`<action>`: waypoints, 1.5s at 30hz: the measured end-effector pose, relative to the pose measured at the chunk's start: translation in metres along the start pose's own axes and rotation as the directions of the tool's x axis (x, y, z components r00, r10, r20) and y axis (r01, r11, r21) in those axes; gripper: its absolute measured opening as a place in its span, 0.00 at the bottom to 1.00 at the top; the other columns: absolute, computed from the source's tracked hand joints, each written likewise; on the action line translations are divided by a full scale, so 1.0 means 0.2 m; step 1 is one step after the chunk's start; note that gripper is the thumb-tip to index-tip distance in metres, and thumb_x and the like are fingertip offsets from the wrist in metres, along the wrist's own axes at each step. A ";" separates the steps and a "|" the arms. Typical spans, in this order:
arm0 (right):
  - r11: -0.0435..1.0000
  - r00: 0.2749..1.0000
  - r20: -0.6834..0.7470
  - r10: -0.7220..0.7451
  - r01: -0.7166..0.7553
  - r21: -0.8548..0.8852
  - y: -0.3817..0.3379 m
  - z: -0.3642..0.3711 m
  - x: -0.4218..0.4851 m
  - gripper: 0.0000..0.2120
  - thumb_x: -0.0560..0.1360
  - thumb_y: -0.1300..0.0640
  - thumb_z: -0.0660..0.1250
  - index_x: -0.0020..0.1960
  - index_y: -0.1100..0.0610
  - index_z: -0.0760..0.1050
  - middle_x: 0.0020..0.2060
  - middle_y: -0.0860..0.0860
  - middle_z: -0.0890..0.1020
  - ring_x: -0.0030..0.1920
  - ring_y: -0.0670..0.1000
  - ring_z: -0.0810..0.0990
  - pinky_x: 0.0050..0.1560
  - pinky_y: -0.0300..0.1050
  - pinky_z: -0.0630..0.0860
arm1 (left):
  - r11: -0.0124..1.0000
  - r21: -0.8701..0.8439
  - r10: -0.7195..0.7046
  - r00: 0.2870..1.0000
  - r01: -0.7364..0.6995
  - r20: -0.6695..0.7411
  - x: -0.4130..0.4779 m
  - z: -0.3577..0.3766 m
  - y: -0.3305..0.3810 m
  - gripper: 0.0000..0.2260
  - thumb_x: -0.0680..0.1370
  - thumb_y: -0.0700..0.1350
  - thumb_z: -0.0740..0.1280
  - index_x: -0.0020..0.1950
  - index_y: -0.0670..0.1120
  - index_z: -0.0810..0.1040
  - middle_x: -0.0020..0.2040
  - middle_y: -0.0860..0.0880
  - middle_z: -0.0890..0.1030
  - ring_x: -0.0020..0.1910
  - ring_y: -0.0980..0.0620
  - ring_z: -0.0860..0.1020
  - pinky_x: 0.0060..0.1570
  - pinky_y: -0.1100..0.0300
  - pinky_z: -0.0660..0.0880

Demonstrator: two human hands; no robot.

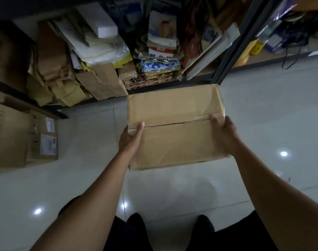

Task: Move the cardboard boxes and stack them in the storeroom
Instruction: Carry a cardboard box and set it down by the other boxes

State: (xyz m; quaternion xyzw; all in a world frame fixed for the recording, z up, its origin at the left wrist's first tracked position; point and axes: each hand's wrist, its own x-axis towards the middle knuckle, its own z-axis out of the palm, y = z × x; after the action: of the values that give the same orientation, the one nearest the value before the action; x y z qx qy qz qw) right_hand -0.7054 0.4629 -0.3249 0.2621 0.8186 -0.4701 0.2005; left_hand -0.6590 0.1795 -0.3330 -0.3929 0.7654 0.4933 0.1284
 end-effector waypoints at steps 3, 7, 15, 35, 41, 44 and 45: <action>0.999 1.000 -0.015 0.001 0.000 0.039 -0.08 -0.02 -0.06 0.25 0.77 0.38 0.60 0.67 0.52 0.68 0.57 0.53 0.75 0.52 0.56 0.75 0.51 0.49 0.73 | 0.999 0.002 0.041 0.999 -0.041 0.018 -0.03 -0.04 0.07 0.25 0.74 0.66 0.65 0.64 0.51 0.77 0.58 0.49 0.80 0.58 0.46 0.77 0.53 0.57 0.73; 0.999 0.998 -0.054 -0.034 0.035 0.024 -0.34 -0.13 -0.29 0.27 0.75 0.35 0.60 0.67 0.52 0.68 0.56 0.53 0.76 0.56 0.58 0.76 0.60 0.57 0.75 | 0.995 -0.016 0.095 0.995 -0.095 -0.013 -0.21 -0.29 0.29 0.24 0.74 0.66 0.64 0.63 0.52 0.76 0.56 0.51 0.79 0.58 0.47 0.77 0.53 0.58 0.72; 0.978 0.985 0.013 -0.173 0.174 -0.115 -1.11 -0.40 -1.10 0.26 0.77 0.37 0.57 0.67 0.54 0.66 0.57 0.56 0.76 0.52 0.56 0.74 0.50 0.49 0.70 | 0.988 -0.096 0.116 0.989 -0.125 -0.092 -0.90 -1.10 0.80 0.25 0.76 0.63 0.65 0.66 0.49 0.74 0.64 0.47 0.77 0.63 0.45 0.74 0.54 0.60 0.68; 0.633 0.650 0.485 -0.585 0.739 -0.228 -1.91 -0.02 -2.55 0.33 0.77 0.33 0.53 0.73 0.55 0.61 0.69 0.56 0.71 0.67 0.60 0.70 0.64 0.55 0.67 | 0.937 -0.342 -0.158 0.782 -0.075 -0.603 -2.24 -2.47 0.40 0.30 0.73 0.68 0.63 0.65 0.48 0.75 0.55 0.49 0.78 0.55 0.44 0.77 0.52 0.54 0.71; 0.647 0.645 0.494 -0.583 0.737 -0.199 -1.94 0.42 -2.83 0.31 0.78 0.36 0.53 0.72 0.56 0.62 0.68 0.57 0.71 0.66 0.60 0.70 0.61 0.51 0.66 | 0.942 -0.327 -0.135 0.801 -0.079 -0.583 -2.18 -2.92 0.09 0.31 0.72 0.71 0.62 0.66 0.52 0.73 0.54 0.51 0.79 0.53 0.45 0.79 0.55 0.50 0.75; 0.680 0.672 0.472 -0.570 0.709 -0.187 -1.95 0.67 -2.94 0.32 0.77 0.35 0.54 0.73 0.55 0.62 0.69 0.56 0.70 0.67 0.59 0.70 0.64 0.51 0.66 | 0.950 -0.306 -0.132 0.815 -0.058 -0.564 -2.07 -3.16 -0.03 0.32 0.72 0.70 0.62 0.66 0.50 0.73 0.54 0.49 0.79 0.52 0.45 0.79 0.55 0.49 0.76; 0.692 0.681 0.468 -0.564 0.698 -0.183 -1.95 0.75 -2.98 0.32 0.77 0.35 0.54 0.74 0.54 0.61 0.69 0.55 0.70 0.67 0.58 0.70 0.64 0.51 0.66 | 0.956 -0.290 -0.128 0.820 -0.048 -0.558 -2.04 -3.24 -0.07 0.32 0.72 0.70 0.62 0.66 0.49 0.73 0.54 0.49 0.79 0.52 0.44 0.79 0.55 0.50 0.76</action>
State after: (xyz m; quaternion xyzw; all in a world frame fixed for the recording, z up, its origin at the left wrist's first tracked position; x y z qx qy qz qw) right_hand -0.4680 0.0242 0.2046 -0.1763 0.8728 -0.3993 0.2182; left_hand -0.2572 -0.1847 0.2074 -0.5531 0.6790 0.4571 -0.1553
